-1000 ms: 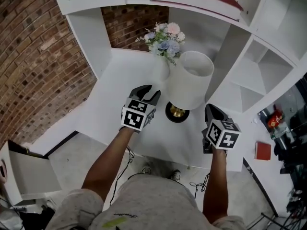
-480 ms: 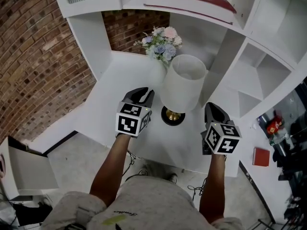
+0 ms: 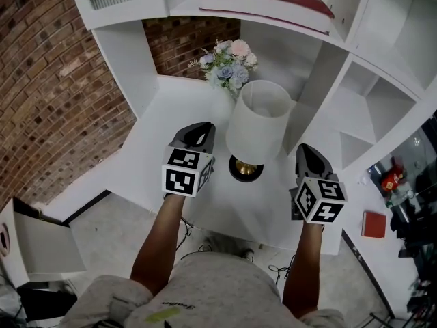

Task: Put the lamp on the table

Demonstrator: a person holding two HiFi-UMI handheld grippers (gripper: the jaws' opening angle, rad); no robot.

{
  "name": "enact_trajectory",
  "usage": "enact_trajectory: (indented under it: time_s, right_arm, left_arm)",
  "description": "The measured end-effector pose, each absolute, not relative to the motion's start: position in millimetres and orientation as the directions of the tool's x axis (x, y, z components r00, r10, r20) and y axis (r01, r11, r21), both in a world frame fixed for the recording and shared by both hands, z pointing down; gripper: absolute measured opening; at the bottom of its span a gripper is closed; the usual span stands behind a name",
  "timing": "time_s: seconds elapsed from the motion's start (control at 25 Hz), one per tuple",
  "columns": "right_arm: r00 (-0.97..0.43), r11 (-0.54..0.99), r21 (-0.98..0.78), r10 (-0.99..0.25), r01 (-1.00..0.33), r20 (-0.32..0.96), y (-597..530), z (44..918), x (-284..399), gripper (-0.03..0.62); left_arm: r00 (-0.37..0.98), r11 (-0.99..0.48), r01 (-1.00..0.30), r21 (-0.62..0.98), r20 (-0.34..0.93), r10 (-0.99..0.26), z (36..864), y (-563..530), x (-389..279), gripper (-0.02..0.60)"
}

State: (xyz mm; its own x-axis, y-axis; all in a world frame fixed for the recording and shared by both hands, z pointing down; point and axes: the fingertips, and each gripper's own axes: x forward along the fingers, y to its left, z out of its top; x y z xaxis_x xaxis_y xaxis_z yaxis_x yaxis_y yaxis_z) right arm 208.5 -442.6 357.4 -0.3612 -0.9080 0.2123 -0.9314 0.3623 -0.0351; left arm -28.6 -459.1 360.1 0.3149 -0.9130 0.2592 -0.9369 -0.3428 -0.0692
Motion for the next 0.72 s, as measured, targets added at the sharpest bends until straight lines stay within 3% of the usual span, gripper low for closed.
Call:
enact_trajectory:
  time_s: [0.72]
  right_arm:
    - [-0.355, 0.354, -0.042, -0.912, -0.934, 0.207, -438.5, 358.1, 208.5, 0.003]
  left_arm:
    - [0.304, -0.337, -0.938, -0.075, 0.285, -0.909, 369.6, -456.5, -32.9, -0.002]
